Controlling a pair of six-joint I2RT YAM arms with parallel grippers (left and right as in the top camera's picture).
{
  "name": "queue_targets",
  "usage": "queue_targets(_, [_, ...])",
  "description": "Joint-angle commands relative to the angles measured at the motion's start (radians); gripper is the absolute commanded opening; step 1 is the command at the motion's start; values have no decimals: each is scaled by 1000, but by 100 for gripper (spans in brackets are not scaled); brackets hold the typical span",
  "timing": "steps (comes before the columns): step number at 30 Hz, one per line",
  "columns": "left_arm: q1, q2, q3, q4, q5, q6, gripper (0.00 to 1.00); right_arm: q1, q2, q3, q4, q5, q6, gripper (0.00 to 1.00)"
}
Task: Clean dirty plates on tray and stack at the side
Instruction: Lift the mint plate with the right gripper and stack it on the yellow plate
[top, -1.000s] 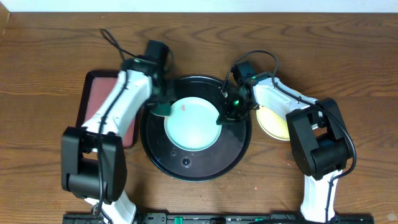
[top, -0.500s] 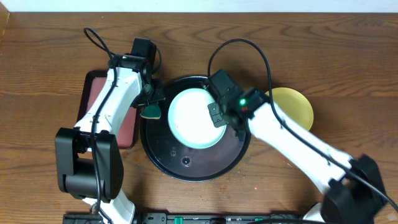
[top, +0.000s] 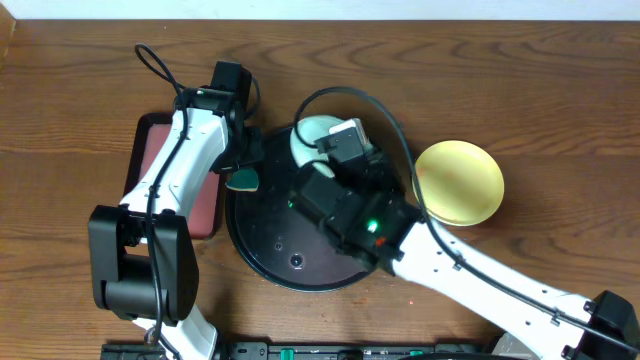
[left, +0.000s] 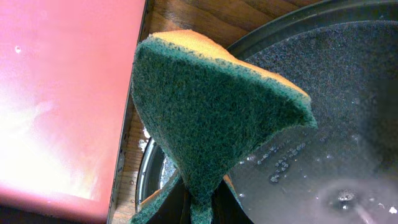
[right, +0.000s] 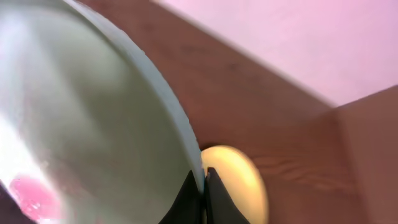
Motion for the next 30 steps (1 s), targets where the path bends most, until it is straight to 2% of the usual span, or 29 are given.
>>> queue_targets(1, [2, -5, 19, -3, -12, -5, 8, 52, -22, 5, 1, 291, 6, 1])
queue_targets(7, [2, -5, 19, -3, -12, -5, 8, 117, -22, 5, 2, 497, 6, 1])
queue_targets(14, [2, -5, 19, -3, -12, -5, 7, 125, -22, 5, 0, 480, 7, 1])
queue_targets(17, [2, -5, 19, -2, -13, -5, 7, 114, -22, 5, -27, 361, 42, 1])
queue_targets(22, [14, -18, 25, -2, -25, 14, 7, 43, -24, 5, -106, 75, 199, 1])
queue_targets(30, [107, -153, 37, -23, -132, 14, 7, -231, -127, 5, -137, -423, 216, 1])
